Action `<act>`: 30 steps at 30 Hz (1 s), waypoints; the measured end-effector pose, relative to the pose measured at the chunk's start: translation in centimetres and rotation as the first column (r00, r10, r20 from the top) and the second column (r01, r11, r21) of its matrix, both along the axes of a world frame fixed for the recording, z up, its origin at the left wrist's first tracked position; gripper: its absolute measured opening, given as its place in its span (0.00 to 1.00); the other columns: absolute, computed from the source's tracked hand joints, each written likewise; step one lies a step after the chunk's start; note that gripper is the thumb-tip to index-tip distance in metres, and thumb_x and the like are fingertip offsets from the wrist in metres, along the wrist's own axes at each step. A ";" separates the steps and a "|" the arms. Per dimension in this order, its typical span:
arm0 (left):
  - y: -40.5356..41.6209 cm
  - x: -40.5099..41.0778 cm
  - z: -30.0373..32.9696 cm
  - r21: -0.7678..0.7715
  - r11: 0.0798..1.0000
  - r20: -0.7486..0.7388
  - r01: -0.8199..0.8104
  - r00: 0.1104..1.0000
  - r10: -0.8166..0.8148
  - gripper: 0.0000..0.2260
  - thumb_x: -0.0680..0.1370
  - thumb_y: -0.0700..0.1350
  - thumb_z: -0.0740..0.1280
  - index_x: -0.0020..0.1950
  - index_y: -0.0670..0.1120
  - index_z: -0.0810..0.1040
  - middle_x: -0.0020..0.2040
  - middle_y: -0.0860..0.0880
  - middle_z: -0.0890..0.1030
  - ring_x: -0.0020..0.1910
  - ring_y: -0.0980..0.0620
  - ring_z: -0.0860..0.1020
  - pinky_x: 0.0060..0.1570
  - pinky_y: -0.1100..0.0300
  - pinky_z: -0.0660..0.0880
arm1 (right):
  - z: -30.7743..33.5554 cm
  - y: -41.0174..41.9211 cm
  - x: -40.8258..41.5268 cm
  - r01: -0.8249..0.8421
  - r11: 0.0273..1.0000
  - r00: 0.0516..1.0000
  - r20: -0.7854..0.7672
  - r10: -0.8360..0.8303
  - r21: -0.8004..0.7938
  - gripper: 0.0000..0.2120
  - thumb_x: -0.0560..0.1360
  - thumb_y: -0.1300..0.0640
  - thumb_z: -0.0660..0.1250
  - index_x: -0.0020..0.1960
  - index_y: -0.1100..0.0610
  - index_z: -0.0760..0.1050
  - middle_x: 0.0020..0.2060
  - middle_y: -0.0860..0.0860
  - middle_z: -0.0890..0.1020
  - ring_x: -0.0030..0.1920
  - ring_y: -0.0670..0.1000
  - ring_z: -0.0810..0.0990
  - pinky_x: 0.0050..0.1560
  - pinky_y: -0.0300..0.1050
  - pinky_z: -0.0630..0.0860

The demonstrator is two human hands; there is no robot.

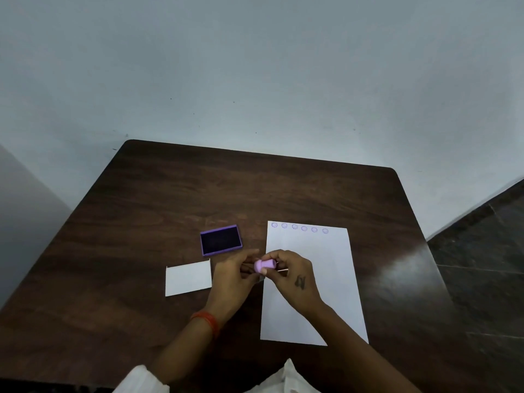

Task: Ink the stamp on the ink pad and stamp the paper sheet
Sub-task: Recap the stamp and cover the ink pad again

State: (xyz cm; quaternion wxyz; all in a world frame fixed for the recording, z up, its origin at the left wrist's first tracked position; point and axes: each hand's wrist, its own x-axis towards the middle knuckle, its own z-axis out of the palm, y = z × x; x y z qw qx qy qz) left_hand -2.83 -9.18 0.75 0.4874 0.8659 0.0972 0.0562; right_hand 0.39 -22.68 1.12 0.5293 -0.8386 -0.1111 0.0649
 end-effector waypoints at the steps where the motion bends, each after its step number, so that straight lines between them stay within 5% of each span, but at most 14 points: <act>1: 0.0 -0.1 0.1 0.003 1.000 -0.005 0.007 1.000 -0.007 0.15 0.69 0.40 0.73 0.55 0.47 0.80 0.50 0.49 0.84 0.41 0.67 0.74 0.38 0.81 0.68 | 0.1 0.0 0.0 -0.009 1.000 1.000 -0.007 0.009 0.002 0.06 0.70 0.57 0.72 0.46 0.56 0.82 0.43 0.52 0.84 0.39 0.41 0.79 0.39 0.22 0.73; 10: 0.3 -0.3 0.4 -0.008 0.999 -0.014 0.033 0.999 -0.033 0.10 0.70 0.42 0.72 0.51 0.47 0.82 0.47 0.47 0.85 0.39 0.64 0.77 0.39 0.79 0.72 | -0.1 -0.2 0.3 -0.013 0.999 0.993 -0.118 0.008 -0.046 0.10 0.70 0.51 0.71 0.47 0.57 0.81 0.40 0.52 0.84 0.38 0.46 0.80 0.39 0.33 0.76; 13: 0.3 -0.3 0.6 -0.031 0.999 -0.027 0.018 0.999 -0.019 0.11 0.70 0.43 0.73 0.51 0.47 0.82 0.47 0.48 0.85 0.41 0.61 0.78 0.44 0.73 0.72 | 0.0 -0.2 0.3 -0.004 1.000 0.994 -0.109 0.003 -0.009 0.11 0.69 0.54 0.73 0.50 0.56 0.80 0.43 0.48 0.82 0.42 0.44 0.79 0.41 0.25 0.74; 16: 0.2 -0.4 0.6 -0.012 0.999 -0.014 0.033 0.999 -0.033 0.11 0.69 0.42 0.73 0.51 0.46 0.82 0.47 0.47 0.85 0.40 0.62 0.77 0.44 0.75 0.71 | -0.1 -0.2 0.4 0.010 0.998 0.994 -0.112 -0.017 -0.063 0.09 0.71 0.53 0.71 0.46 0.58 0.81 0.41 0.54 0.84 0.36 0.43 0.79 0.35 0.21 0.72; 22: 0.3 -0.6 0.5 -0.014 1.000 -0.002 0.027 1.000 -0.027 0.09 0.69 0.43 0.73 0.49 0.48 0.82 0.45 0.49 0.85 0.40 0.64 0.78 0.39 0.80 0.71 | -0.2 0.0 0.1 0.028 1.000 0.978 -0.209 -0.027 0.002 0.12 0.69 0.51 0.72 0.49 0.57 0.80 0.43 0.53 0.84 0.41 0.48 0.82 0.39 0.30 0.77; 26: 0.4 -0.9 0.2 0.018 1.000 -0.015 -0.003 1.000 0.003 0.09 0.70 0.43 0.72 0.50 0.47 0.82 0.47 0.48 0.85 0.39 0.64 0.76 0.37 0.80 0.70 | -0.1 0.5 0.1 0.032 0.999 0.955 -0.295 -0.024 0.022 0.08 0.70 0.53 0.72 0.44 0.57 0.79 0.39 0.53 0.83 0.32 0.42 0.82 0.34 0.26 0.76; 30: 0.7 -1.2 -0.2 -0.028 0.999 -0.014 -0.041 0.999 0.041 0.10 0.71 0.43 0.71 0.51 0.48 0.81 0.47 0.50 0.84 0.41 0.64 0.77 0.42 0.79 0.70 | -0.2 1.4 -0.1 0.018 0.999 0.930 -0.367 -0.004 0.033 0.13 0.70 0.54 0.72 0.52 0.58 0.78 0.48 0.55 0.83 0.47 0.52 0.81 0.50 0.42 0.79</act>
